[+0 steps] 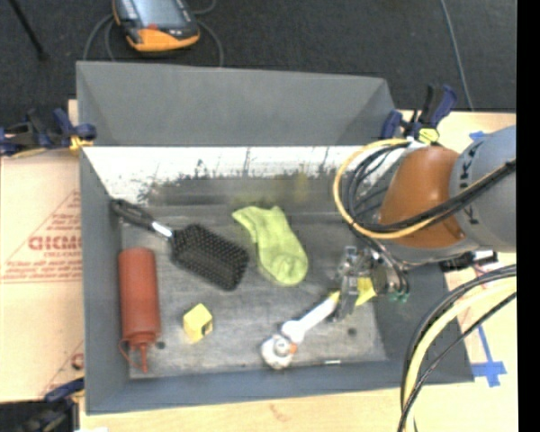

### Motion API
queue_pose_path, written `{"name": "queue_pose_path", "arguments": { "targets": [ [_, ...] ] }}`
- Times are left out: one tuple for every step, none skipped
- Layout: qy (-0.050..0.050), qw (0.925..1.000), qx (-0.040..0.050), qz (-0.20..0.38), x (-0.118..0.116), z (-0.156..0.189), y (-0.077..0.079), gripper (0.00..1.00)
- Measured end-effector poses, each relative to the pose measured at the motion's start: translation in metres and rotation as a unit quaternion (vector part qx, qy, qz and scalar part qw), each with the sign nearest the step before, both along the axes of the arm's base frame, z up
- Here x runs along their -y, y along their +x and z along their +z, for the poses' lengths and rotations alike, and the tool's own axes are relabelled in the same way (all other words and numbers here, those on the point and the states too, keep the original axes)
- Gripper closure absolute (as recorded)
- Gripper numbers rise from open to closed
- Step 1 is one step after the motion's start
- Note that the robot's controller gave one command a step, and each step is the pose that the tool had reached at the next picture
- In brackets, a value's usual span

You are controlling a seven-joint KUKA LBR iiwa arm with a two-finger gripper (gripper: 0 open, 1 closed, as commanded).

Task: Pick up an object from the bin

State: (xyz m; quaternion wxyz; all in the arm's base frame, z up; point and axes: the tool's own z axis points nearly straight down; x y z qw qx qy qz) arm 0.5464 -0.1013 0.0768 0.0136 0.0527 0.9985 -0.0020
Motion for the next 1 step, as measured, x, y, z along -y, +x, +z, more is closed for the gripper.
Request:
{"name": "queue_pose_path", "arguments": {
  "targets": [
    [0.003, 0.9999, -0.0136, 0.003, 0.0066, 0.05, 0.0112, 1.0]
  ]
}}
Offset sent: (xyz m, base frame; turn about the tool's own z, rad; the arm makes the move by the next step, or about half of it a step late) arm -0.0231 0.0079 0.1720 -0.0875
